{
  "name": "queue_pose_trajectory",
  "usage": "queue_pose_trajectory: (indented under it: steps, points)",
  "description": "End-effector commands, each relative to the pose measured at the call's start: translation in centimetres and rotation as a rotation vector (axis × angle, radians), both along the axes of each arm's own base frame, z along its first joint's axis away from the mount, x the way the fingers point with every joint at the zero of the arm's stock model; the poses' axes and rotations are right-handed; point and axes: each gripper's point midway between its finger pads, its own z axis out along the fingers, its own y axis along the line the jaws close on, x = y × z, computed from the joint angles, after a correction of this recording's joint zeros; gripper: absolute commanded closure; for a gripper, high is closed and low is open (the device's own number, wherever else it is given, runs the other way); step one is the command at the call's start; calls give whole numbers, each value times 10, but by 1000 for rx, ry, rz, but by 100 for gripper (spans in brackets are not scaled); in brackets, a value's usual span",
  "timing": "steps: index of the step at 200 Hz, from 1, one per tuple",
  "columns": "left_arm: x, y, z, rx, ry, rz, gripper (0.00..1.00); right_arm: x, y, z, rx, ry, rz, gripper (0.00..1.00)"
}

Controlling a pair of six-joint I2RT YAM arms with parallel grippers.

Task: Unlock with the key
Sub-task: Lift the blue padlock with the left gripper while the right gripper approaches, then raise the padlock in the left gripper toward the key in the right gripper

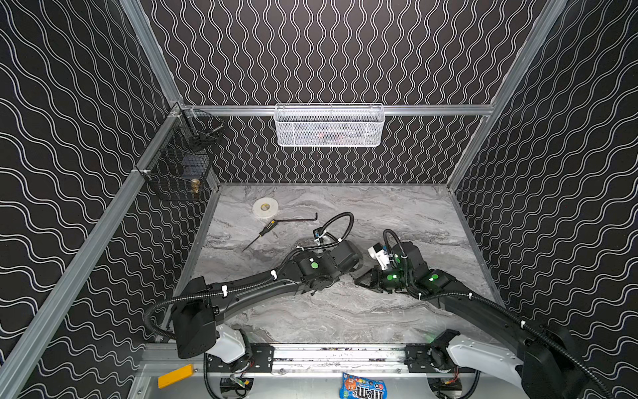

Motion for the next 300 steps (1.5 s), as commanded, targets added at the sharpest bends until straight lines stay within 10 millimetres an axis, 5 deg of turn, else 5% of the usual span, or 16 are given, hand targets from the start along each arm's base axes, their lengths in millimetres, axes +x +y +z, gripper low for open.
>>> queue_pose_trajectory:
  steps: [1, 115, 300]
  points:
    - [8, 2, 14, -42, -45, 58, 82, 16, 11, 26, 83, -74, -71, 100]
    - [7, 7, 18, -163, 17, 138, 85, 18, 32, 44, 111, -192, -76, 100]
    - [2, -3, 14, -259, 70, 121, 86, 24, 34, 51, 100, -235, -97, 100]
